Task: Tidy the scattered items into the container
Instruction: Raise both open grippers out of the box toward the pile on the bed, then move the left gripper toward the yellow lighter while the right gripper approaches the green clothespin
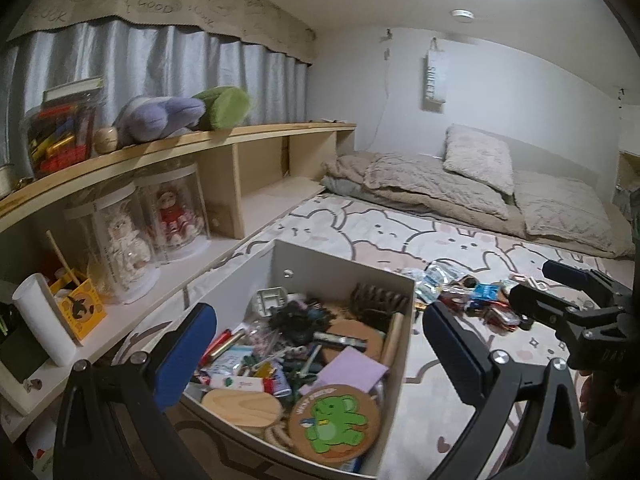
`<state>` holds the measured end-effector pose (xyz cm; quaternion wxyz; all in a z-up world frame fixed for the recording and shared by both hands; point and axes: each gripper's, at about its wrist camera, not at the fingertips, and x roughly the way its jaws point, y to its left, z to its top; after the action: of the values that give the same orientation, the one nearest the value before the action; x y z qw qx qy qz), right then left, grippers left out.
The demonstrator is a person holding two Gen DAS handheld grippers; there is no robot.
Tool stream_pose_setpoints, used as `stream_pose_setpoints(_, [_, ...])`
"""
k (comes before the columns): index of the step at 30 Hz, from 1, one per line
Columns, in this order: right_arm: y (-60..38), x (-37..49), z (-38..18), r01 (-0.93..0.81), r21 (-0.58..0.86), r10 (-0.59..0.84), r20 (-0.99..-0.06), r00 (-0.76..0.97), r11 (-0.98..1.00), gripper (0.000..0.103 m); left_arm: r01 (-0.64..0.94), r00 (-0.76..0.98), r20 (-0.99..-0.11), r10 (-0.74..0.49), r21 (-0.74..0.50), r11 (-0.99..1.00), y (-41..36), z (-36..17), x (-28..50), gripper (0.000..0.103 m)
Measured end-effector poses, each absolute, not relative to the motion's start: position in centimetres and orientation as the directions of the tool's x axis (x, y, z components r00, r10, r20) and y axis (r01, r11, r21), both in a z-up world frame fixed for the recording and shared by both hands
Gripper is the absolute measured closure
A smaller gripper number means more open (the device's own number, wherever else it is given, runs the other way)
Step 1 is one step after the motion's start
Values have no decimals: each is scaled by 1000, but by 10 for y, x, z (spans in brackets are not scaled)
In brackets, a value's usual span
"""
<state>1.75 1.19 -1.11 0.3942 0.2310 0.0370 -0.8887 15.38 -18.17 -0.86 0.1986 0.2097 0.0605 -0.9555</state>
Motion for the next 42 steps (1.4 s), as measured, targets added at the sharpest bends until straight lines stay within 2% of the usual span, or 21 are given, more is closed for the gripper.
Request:
stream_pose_setpoints(15, [86, 19, -1, 616, 112, -601, -410, -686, -780, 0, 298, -889, -381, -253, -63, -953, -128, 2, 135, 0])
stream_pose_setpoints(32, [144, 20, 1, 513, 41, -487, -391, -781, -857, 0, 159, -925, -360, -123, -73, -985, -71, 6, 102, 0])
stream_pose_setpoints(42, [175, 20, 13, 439, 31, -421, -347, -838, -898, 0, 104, -940, -334, -69, -89, -991, -54, 15, 86, 0])
